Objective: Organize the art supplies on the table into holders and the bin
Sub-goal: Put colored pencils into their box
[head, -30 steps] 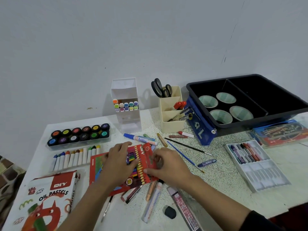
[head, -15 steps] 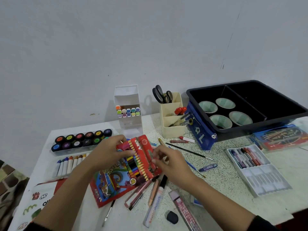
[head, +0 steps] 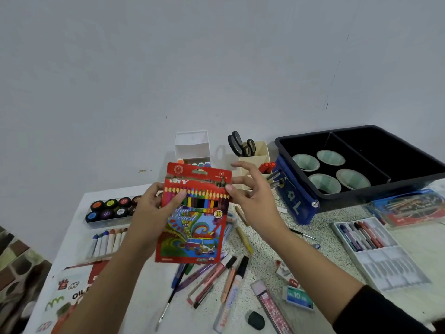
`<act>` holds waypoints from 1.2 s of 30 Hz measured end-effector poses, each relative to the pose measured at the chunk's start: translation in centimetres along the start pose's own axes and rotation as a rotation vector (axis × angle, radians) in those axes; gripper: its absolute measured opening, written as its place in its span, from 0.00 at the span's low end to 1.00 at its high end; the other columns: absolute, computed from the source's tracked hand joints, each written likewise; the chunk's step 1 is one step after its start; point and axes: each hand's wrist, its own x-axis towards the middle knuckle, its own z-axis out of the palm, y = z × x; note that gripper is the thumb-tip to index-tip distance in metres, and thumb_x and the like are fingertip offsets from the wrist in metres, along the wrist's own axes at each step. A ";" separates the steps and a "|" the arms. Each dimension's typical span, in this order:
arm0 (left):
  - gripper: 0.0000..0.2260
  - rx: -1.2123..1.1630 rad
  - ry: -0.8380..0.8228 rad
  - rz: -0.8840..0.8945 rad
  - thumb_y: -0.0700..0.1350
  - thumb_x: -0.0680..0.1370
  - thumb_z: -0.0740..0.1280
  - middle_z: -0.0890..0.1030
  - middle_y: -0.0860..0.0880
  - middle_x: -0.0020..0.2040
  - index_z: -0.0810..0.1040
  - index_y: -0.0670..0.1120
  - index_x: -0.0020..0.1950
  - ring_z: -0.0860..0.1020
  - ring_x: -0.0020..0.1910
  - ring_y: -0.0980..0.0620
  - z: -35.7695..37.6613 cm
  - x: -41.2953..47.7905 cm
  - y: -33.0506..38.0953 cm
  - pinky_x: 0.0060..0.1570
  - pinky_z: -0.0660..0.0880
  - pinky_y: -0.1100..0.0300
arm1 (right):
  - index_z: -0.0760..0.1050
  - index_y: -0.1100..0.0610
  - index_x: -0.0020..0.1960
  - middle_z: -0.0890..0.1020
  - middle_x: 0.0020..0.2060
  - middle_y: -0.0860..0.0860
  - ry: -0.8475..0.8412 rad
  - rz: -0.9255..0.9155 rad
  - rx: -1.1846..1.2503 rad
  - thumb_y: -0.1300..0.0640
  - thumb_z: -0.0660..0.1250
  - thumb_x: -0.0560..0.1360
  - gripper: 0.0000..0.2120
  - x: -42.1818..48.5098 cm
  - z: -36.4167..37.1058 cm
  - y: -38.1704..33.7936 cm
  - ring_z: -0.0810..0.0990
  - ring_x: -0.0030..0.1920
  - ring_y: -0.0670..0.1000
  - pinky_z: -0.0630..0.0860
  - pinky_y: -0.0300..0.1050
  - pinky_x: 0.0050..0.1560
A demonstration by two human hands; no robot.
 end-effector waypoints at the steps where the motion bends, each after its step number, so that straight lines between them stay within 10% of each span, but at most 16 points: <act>1: 0.16 -0.023 0.003 -0.012 0.50 0.75 0.73 0.86 0.47 0.51 0.73 0.47 0.59 0.86 0.45 0.46 0.0 -0.1 -0.5 0.47 0.82 0.44 | 0.74 0.45 0.59 0.84 0.49 0.54 0.008 -0.006 -0.020 0.64 0.68 0.80 0.15 0.2 0.3 0.1 0.86 0.48 0.57 0.84 0.54 0.44; 7: 0.22 0.017 0.038 0.168 0.45 0.76 0.71 0.83 0.50 0.51 0.60 0.53 0.60 0.85 0.47 0.51 -0.6 -0.5 -2.0 0.37 0.83 0.57 | 0.81 0.52 0.47 0.84 0.46 0.48 0.033 -0.012 -0.114 0.64 0.68 0.79 0.08 0.9 0.9 1.3 0.84 0.47 0.55 0.83 0.54 0.47; 15: 0.12 0.145 -0.131 0.242 0.48 0.73 0.69 0.80 0.56 0.56 0.80 0.52 0.56 0.82 0.56 0.58 -2.2 0.1 -1.3 0.39 0.83 0.58 | 0.81 0.54 0.55 0.84 0.53 0.48 -0.144 0.055 -0.011 0.65 0.74 0.74 0.12 1.1 0.1 0.8 0.84 0.51 0.50 0.83 0.45 0.45; 25: 0.05 0.190 -0.213 0.246 0.42 0.72 0.73 0.85 0.52 0.49 0.85 0.48 0.46 0.82 0.56 0.54 -2.8 1.0 -1.5 0.41 0.83 0.60 | 0.83 0.54 0.44 0.82 0.51 0.54 -0.198 -0.012 -0.173 0.65 0.76 0.71 0.07 1.6 -1.1 0.8 0.84 0.50 0.47 0.81 0.41 0.47; 36: 0.09 0.108 -0.092 0.243 0.44 0.73 0.73 0.84 0.51 0.53 0.83 0.45 0.52 0.82 0.57 0.50 -1.8 0.7 -0.8 0.44 0.84 0.49 | 0.84 0.50 0.54 0.77 0.57 0.52 -0.297 0.057 -0.207 0.57 0.79 0.69 0.15 1.7 0.0 0.9 0.81 0.57 0.53 0.84 0.52 0.50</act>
